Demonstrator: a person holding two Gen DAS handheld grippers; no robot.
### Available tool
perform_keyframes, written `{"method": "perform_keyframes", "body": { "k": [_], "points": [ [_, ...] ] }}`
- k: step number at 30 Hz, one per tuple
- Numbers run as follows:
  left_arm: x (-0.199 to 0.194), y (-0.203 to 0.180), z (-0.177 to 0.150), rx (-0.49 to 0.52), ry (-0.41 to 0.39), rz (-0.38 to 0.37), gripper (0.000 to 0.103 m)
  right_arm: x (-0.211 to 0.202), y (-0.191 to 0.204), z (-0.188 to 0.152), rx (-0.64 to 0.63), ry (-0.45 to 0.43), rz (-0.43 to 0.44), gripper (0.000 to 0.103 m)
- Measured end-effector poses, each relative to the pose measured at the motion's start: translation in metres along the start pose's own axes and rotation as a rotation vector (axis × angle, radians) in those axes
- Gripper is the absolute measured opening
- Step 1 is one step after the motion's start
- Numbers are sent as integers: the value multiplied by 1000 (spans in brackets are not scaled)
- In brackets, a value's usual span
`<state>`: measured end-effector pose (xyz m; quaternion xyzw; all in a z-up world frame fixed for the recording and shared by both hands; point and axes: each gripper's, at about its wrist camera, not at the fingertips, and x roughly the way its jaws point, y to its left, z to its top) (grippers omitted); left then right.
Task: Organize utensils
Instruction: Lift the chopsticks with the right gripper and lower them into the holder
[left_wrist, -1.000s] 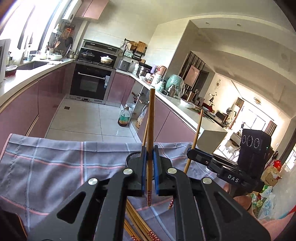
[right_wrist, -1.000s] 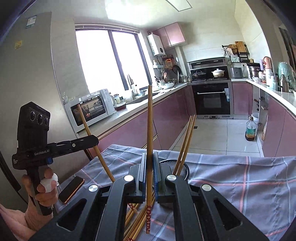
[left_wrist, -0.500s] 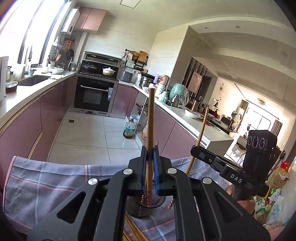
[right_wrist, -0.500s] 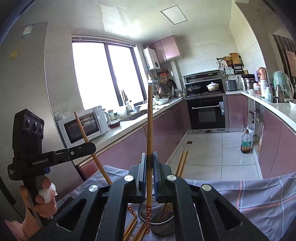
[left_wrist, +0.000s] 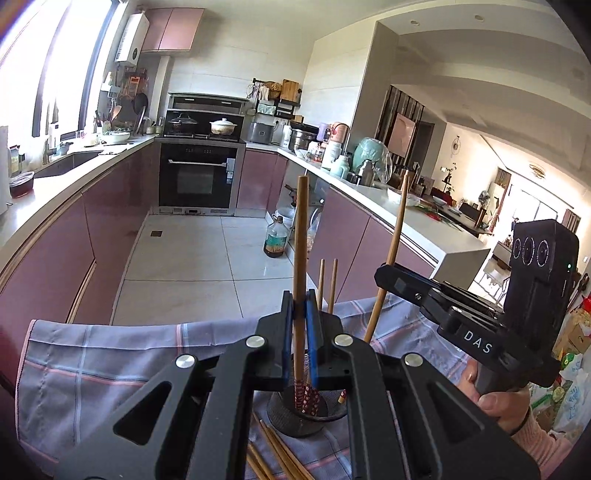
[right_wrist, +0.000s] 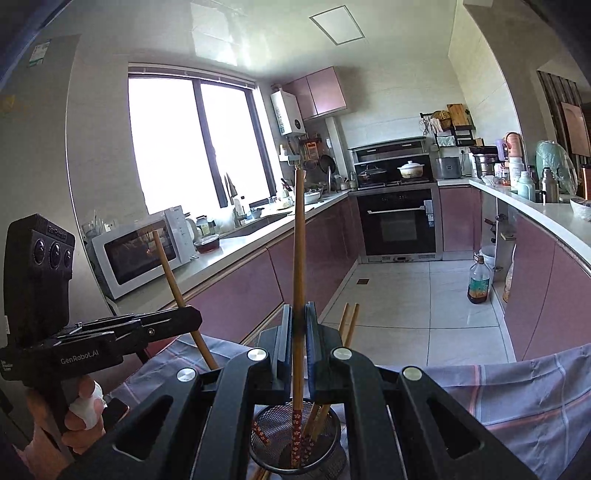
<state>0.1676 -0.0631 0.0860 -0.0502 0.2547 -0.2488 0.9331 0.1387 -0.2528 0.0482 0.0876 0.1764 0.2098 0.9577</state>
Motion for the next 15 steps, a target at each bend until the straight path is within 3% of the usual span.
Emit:
{"method": "perform_keyframes", "body": {
  "k": [15],
  "points": [
    [51,0,-22,64,177,-10,7,41,-2,-27,-32,256,-45,6]
  ]
}}
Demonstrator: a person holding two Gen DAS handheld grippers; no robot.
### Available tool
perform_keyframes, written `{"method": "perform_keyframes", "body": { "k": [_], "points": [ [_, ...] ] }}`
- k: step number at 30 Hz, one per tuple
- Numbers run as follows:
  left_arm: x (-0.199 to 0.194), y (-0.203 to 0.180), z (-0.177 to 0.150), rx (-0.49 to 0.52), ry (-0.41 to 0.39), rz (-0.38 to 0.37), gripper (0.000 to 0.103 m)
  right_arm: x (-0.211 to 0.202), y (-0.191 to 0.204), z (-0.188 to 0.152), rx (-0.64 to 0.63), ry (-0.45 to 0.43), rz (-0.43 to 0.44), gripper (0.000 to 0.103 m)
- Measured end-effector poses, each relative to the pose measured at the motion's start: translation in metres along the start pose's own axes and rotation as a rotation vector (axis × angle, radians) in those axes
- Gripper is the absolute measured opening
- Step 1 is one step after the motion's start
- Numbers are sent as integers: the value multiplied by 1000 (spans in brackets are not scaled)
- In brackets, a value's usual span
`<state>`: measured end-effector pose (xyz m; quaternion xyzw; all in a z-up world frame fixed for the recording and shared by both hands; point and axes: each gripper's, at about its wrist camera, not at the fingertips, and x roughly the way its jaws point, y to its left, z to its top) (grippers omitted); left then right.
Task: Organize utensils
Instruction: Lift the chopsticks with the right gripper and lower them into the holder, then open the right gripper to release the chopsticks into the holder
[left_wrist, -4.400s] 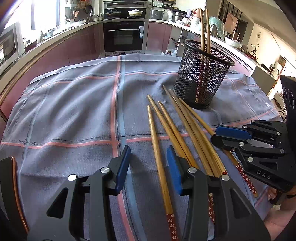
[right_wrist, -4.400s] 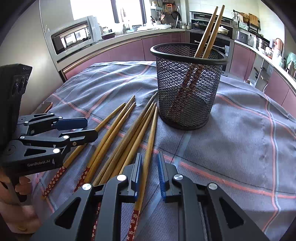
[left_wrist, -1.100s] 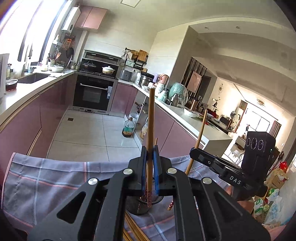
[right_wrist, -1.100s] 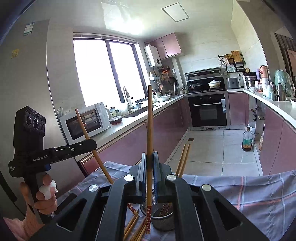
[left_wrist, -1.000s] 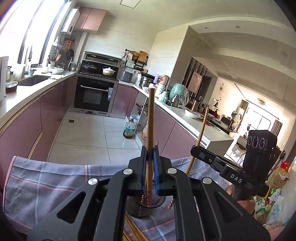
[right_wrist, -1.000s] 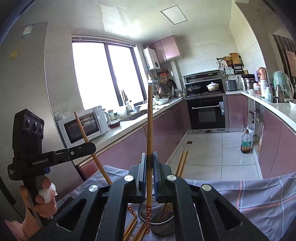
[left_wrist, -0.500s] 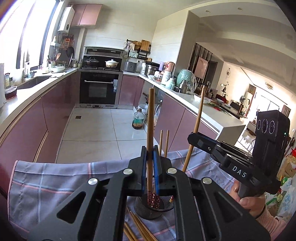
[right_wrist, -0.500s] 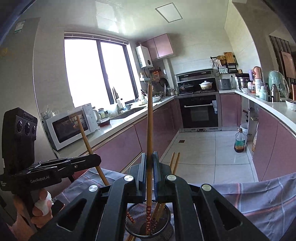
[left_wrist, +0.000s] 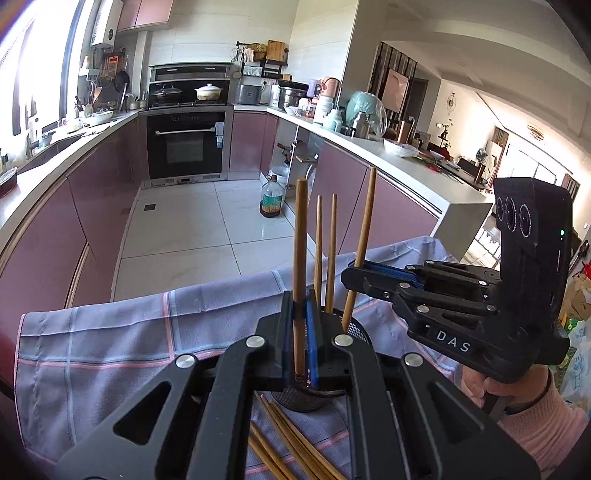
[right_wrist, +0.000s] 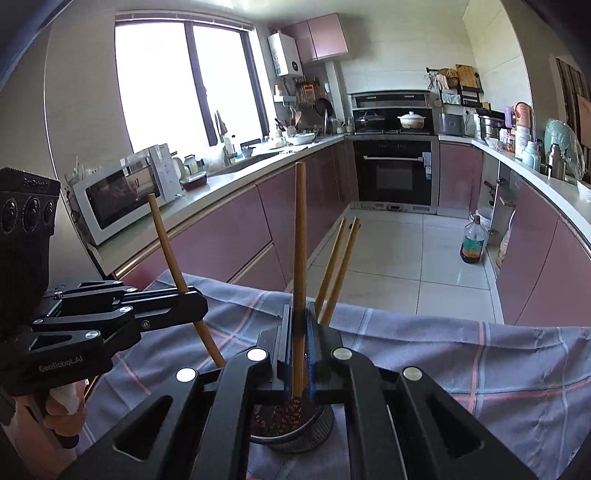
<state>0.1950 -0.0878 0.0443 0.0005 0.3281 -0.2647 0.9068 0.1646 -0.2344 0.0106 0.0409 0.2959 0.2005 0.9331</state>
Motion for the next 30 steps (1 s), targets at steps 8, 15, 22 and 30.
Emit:
{"method": "perform_keyframes", "body": {
  "k": [8,15,22,30],
  "points": [
    [23,7,-3,-19,47,16,8,12,-4,-3,59,34,-26,14],
    [29,17,-14,-65,42,28,10,4,0,-7,54,10,-15,21],
    [8,23,-28,-96,-5,61,17,-4,1,-13,43,1,2,22],
    [-33,23,-47,-94,-92,105,28,-29,14,-22,-4,-38,52,32]
  ]
}}
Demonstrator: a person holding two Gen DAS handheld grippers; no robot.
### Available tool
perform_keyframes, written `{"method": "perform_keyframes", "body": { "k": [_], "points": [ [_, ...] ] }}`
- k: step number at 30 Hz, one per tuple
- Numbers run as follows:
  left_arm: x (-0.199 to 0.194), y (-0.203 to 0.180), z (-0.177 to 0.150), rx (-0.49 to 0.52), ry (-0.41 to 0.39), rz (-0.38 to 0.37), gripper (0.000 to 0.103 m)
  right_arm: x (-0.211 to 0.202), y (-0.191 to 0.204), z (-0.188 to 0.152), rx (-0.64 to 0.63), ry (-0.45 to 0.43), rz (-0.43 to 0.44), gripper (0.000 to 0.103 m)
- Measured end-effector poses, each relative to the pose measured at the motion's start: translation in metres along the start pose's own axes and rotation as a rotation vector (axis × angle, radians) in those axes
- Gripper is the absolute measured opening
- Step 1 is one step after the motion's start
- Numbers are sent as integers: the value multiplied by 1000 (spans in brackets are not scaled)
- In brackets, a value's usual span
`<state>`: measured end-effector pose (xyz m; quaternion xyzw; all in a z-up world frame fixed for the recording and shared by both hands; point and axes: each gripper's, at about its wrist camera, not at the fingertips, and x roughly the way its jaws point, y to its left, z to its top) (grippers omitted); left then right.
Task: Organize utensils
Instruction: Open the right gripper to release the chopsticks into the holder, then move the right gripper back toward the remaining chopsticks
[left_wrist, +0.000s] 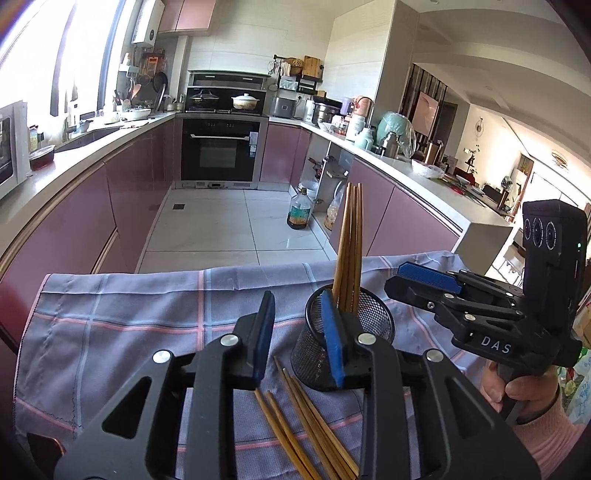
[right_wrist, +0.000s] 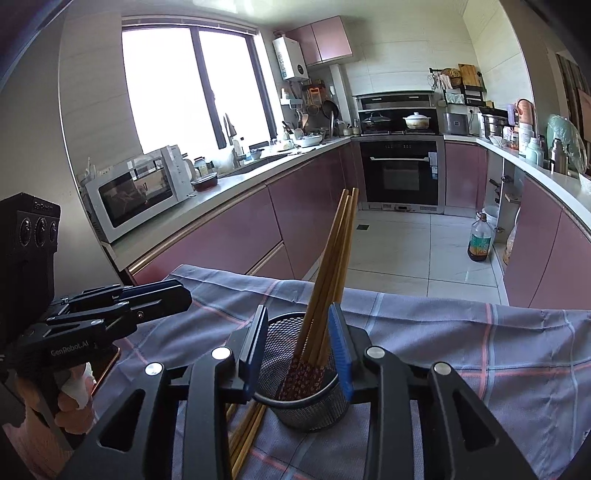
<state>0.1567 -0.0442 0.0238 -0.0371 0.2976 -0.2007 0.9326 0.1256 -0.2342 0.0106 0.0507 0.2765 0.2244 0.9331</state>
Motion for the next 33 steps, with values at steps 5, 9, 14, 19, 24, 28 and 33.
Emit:
{"method": "perform_keyframes", "body": {
  "k": [5,9,14,19,24,28,33],
  "points": [
    [-21,8,-19,7,-14,27,34,-20,14,-11,-40,-12,46,32],
    [-21,15,-44,-2,36,51,37,-21,24,-32,-62,40,83,33],
    [-7,26,-84,-29,152,54,37,-3,30,-71,-59,157,92,33],
    [3,35,-116,-57,212,62,37,16,26,-100,2,254,101,33],
    [6,35,-132,-70,235,61,37,20,26,-112,23,283,93,33],
    [9,31,-140,-75,252,54,37,20,29,-118,28,287,85,33],
    [11,25,-144,-67,265,54,37,20,31,-123,32,299,92,33]
  ]
}}
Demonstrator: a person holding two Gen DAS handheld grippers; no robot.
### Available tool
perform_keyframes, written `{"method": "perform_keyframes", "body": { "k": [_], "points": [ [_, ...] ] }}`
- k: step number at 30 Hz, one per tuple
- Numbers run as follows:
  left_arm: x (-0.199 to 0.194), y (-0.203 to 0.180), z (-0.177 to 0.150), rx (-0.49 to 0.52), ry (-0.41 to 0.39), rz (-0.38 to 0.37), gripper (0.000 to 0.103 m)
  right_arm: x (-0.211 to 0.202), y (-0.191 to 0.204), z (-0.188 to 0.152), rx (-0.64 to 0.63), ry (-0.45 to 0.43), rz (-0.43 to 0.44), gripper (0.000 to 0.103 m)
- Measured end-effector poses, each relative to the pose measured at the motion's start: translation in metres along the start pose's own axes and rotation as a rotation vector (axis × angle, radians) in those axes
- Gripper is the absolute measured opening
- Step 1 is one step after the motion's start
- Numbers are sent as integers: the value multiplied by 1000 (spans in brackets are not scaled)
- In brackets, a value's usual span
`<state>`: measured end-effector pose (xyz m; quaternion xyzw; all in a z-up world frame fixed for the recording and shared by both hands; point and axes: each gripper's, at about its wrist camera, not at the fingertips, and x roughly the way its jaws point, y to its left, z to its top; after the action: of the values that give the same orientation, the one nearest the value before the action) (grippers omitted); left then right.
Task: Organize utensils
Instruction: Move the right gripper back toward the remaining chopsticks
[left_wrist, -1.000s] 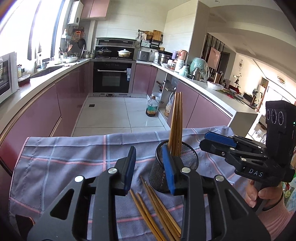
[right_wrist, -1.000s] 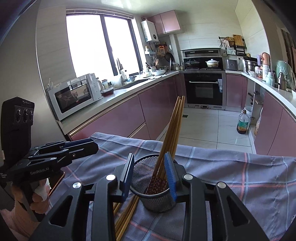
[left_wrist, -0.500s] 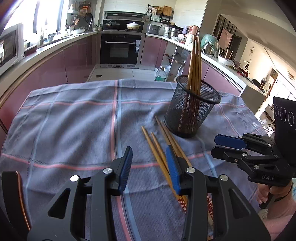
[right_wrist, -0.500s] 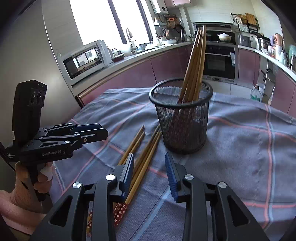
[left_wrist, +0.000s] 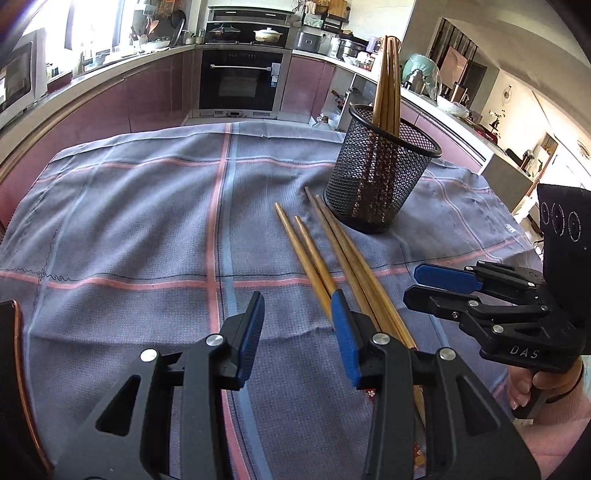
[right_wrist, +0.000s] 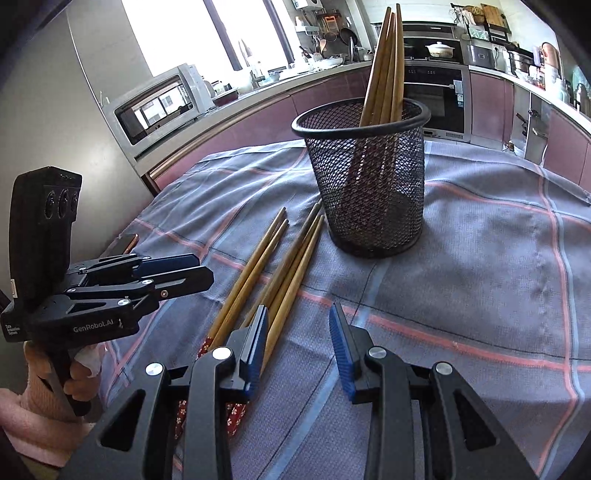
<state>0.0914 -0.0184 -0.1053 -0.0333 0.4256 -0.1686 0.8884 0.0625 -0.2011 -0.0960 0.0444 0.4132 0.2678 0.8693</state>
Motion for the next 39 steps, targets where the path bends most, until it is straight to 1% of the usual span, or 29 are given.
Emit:
{"method": "perform_keyframes", "body": {
  "k": [14,30,36,39],
  "points": [
    [16,-6,-2,10,42,5,37,12,11,0,-22,24,-36,32],
    [23,-11,-3,47,56,15,37,15,14,0,-49,38,-92,31],
    [22,-10,-5,65,63,15,33,11,8,-1,-56,37,-122,30],
    [22,-7,-4,56,69,1,32,10,6,-1,-53,40,-122,30]
  ]
}}
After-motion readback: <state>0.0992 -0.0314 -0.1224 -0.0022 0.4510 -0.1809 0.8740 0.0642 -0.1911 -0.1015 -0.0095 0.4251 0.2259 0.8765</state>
